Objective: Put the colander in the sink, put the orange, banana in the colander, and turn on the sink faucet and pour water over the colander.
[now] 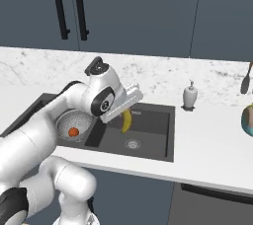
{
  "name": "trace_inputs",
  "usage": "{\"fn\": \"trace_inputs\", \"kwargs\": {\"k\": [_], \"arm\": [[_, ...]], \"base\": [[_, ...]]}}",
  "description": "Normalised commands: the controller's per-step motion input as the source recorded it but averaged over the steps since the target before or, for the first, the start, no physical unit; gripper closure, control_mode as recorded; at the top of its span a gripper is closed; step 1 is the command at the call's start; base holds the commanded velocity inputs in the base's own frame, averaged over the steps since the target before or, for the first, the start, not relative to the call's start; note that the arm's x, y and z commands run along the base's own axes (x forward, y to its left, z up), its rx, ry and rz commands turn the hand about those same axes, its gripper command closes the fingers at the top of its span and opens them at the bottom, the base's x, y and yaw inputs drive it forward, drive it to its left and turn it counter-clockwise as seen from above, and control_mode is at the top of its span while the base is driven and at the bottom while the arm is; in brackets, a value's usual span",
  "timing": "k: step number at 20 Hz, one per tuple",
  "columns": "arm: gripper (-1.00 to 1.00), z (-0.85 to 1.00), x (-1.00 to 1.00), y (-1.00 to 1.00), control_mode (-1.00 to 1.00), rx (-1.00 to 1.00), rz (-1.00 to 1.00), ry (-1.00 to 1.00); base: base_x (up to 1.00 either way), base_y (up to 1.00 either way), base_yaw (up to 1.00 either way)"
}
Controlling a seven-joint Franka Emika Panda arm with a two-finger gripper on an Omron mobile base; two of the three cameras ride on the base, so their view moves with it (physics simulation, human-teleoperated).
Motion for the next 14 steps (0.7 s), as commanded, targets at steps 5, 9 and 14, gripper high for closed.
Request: {"fn": "trace_inputs", "kwargs": {"k": [5,9,14], "arm": [[1.00,0.75,-0.01,0.48,-1.00,0.00,0.27,0.08],[1.00,0.61,-0.10,0.40,-1.00,0.00,0.29,0.05],[1.00,0.01,-0.17,0.65,-1.00,0.00,0.38,-0.02]], "base": [[0.00,0.00,0.00],[0.00,0.00,0.00],[0.00,0.00,0.00]]}}
